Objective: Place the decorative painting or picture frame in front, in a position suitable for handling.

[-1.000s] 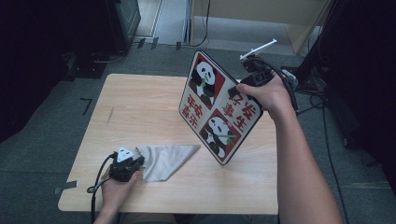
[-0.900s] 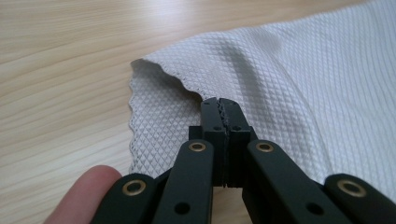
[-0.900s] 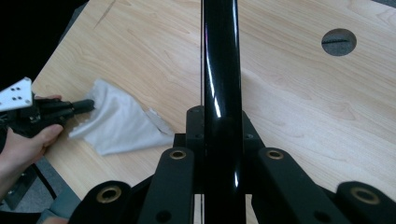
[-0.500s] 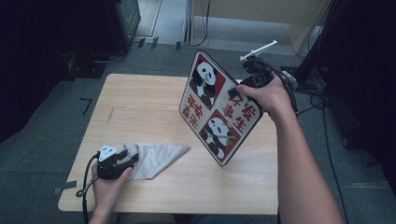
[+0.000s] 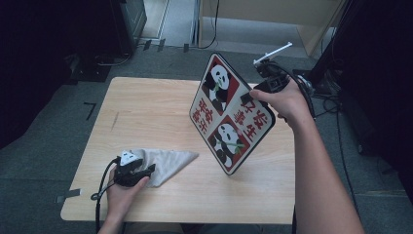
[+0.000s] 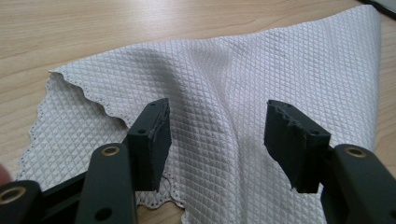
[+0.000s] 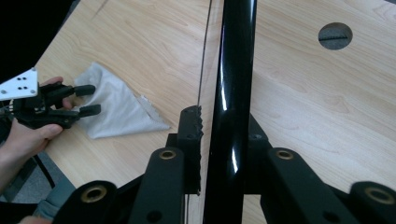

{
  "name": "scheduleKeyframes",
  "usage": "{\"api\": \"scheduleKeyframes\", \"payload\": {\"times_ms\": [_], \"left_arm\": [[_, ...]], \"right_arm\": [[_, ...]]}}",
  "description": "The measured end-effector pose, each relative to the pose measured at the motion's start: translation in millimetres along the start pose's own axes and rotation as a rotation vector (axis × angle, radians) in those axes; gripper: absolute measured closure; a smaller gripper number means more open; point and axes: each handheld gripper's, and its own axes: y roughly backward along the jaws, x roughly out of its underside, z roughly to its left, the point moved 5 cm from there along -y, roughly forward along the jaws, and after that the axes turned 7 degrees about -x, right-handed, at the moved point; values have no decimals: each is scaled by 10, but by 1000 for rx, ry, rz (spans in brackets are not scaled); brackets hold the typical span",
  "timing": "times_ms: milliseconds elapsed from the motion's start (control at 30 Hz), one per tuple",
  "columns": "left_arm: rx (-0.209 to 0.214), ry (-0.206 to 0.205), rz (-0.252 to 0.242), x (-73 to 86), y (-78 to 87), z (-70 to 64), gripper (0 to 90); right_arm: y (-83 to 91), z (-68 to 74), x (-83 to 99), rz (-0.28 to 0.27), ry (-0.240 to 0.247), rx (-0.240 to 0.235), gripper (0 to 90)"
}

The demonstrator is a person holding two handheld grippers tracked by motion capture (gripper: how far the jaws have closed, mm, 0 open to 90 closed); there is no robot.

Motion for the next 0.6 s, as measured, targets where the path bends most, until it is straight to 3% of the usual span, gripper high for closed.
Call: {"api": "scheduleKeyframes", "payload": {"times_ms": [100,167,600], "left_arm": [[-12,-3,-2,4,2,9,486],[-2,17,-11,8,3,22,493],[17,35,-18,16,7,37,492]], "right_arm": [[29,8,-3,0,-7,0,696],[35,6,-4,-1,-5,2,688],[168,-49,-5,-41,-16,32,609]]}}
